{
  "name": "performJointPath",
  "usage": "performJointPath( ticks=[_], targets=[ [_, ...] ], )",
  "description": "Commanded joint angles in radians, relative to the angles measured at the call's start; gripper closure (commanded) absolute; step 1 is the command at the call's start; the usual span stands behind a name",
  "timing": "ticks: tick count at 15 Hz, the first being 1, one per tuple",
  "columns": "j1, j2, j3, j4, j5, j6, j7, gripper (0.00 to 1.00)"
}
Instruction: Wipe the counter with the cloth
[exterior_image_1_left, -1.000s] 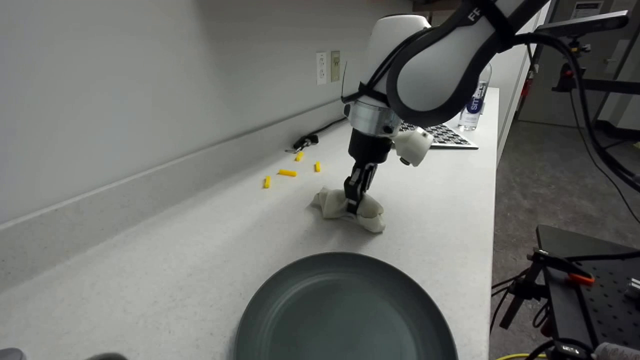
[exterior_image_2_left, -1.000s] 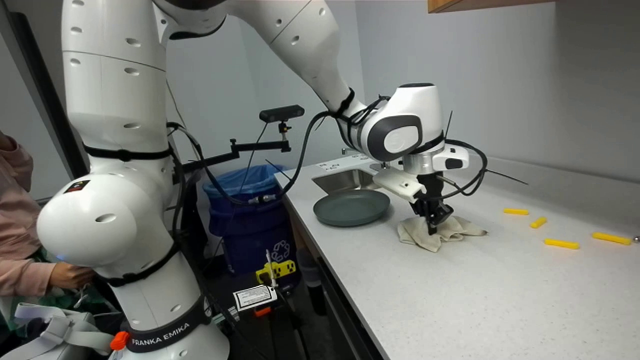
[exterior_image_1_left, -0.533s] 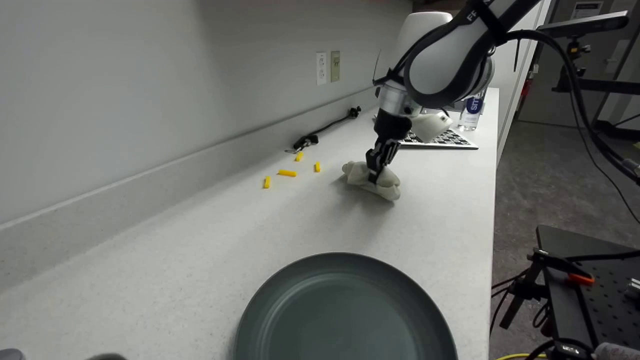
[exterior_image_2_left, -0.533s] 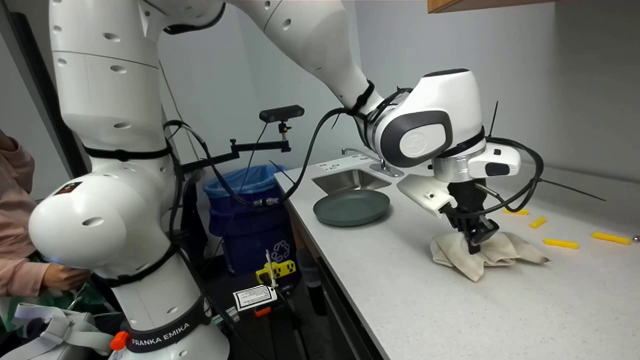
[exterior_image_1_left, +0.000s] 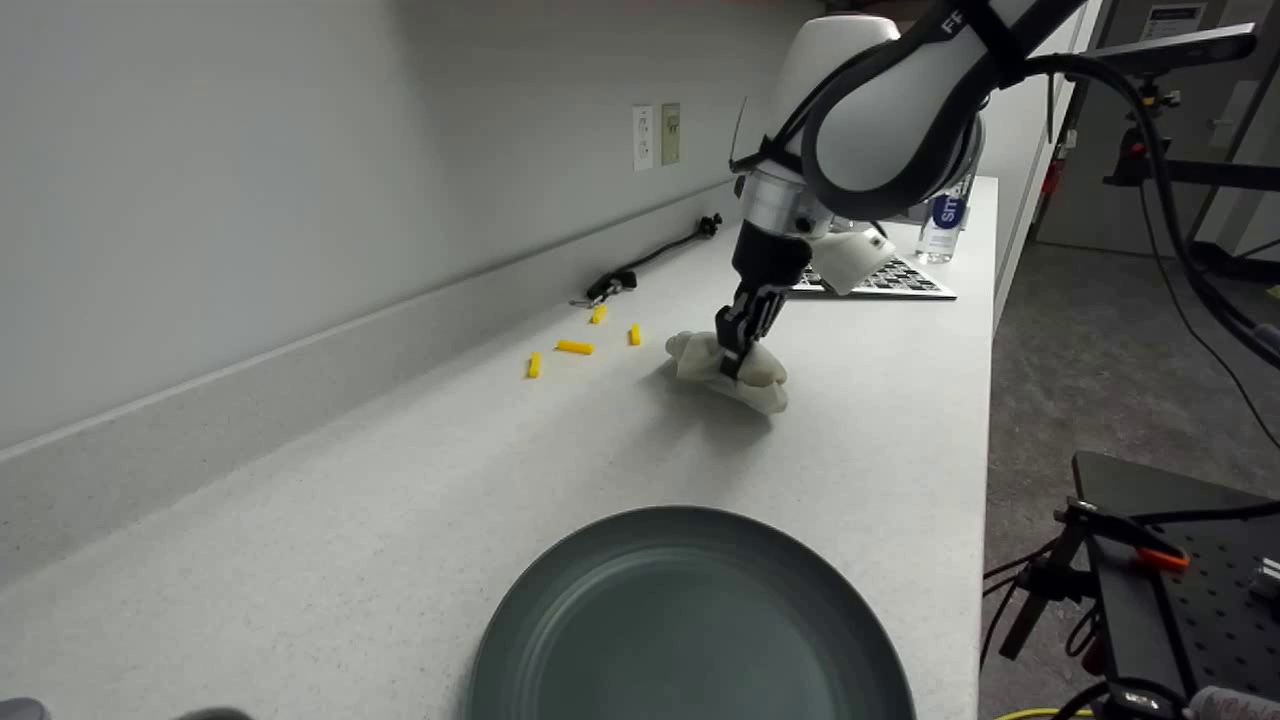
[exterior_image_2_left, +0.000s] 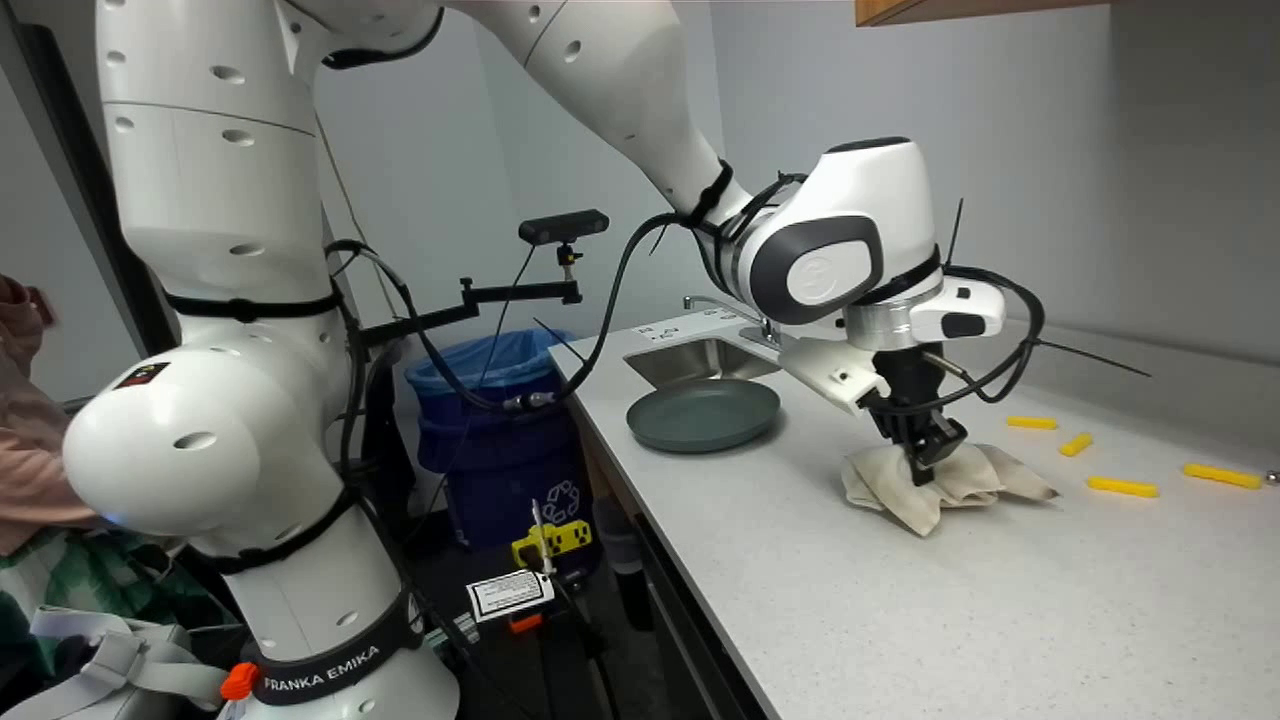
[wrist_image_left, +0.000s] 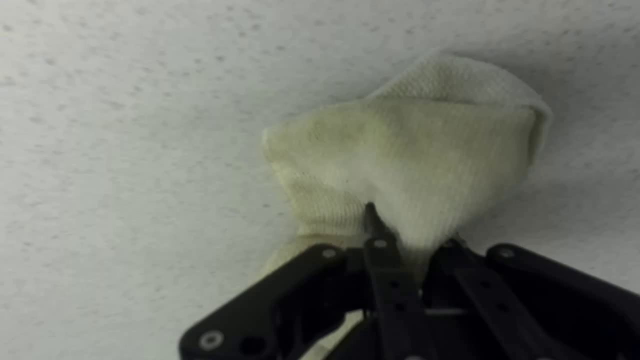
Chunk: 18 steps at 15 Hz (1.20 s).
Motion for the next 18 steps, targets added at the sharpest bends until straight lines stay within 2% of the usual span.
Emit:
performJointPath(
  ticks=[1,5,8,12,18],
  targets=[
    [0.067,0.009,0.06,0.004,-0.017,0.012,0.033,0.97],
    [0.124,0.022,0.126,0.03,-0.018,0.004,0.022,0.97],
    [0.128,0.022,0.128,0.035,-0.025,0.004,0.012,0.97],
    [0.089,0.008,0.069,0.002,-0.045,0.019,0.014,0.97],
    [-0.021,-0.019,-0.034,-0.033,-0.019,0.04,0.021,0.97]
  ],
)
